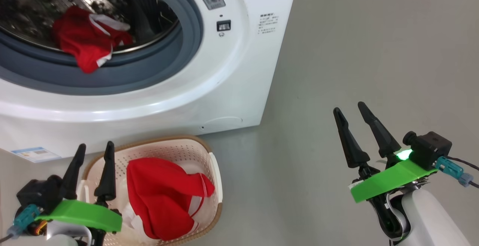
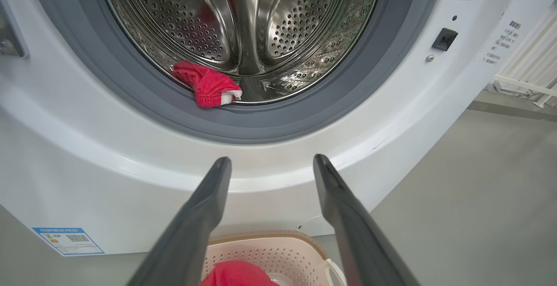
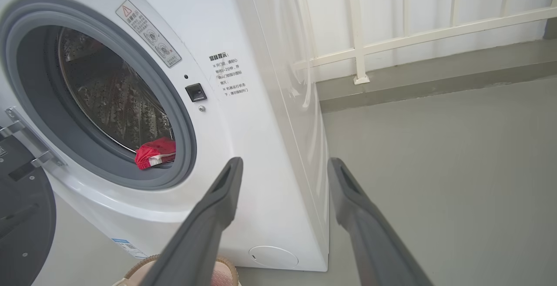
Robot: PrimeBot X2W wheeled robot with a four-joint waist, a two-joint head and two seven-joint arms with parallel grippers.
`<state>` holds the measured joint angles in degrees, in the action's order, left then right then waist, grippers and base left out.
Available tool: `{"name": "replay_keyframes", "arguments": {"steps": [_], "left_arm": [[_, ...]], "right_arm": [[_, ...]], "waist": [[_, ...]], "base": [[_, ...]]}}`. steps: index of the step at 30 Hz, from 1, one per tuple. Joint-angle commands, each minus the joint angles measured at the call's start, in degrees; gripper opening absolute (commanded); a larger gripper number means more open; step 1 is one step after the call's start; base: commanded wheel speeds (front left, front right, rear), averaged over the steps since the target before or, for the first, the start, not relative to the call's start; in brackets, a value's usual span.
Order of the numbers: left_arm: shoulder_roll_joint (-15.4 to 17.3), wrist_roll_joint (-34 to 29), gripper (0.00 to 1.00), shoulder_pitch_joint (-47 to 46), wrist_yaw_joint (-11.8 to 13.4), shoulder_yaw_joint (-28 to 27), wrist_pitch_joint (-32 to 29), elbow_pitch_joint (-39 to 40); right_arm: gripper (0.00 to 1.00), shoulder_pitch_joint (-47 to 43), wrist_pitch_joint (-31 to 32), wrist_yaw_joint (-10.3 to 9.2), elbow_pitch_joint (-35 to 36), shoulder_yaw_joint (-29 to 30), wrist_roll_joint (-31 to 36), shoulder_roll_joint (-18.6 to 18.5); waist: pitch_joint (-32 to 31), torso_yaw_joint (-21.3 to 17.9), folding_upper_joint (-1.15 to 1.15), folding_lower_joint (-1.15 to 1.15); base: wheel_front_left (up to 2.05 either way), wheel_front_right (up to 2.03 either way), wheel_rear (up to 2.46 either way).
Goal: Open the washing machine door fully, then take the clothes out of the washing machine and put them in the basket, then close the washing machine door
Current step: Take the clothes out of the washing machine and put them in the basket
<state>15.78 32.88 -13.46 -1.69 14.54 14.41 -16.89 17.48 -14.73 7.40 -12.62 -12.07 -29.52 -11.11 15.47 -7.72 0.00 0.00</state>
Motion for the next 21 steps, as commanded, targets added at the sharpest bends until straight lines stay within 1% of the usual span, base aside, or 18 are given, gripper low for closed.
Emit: {"name": "replay_keyframes", "arguments": {"steps": [1, 8, 14, 21], "left_arm": [[2.0, -0.1, 1.00, 0.8, 0.8, -2.4, 0.0, 2.7], [1.9, 0.7, 1.00, 3.3, 2.5, -2.9, -0.8, 8.1], [1.9, 0.4, 1.00, 5.4, 4.6, -3.0, -1.7, 13.4], [1.2, 0.5, 1.00, 7.2, 6.1, -3.1, -1.5, 15.9]], "right_arm": [[1.00, -1.7, -0.3, 0.09, 1.1, -1.0, -0.9, -0.6], [1.00, -2.9, -0.3, 0.09, 0.8, -1.0, -1.1, -1.2], [1.00, -3.9, -0.3, 0.09, 0.6, -0.7, -1.3, -1.7], [1.00, -4.9, -0.3, 0.09, 0.5, -0.2, -1.5, -2.2]], "waist": [[-2.1, 0.9, 0.00, 0.00], [-4.6, 2.0, 0.00, 0.00], [-6.6, 3.0, 0.00, 0.00], [-8.7, 4.0, 0.00, 0.00]], "base": [[0.00, 0.00, 0.00], [0.00, 0.00, 0.00], [0.00, 0.00, 0.00], [0.00, 0.00, 0.00]]}}
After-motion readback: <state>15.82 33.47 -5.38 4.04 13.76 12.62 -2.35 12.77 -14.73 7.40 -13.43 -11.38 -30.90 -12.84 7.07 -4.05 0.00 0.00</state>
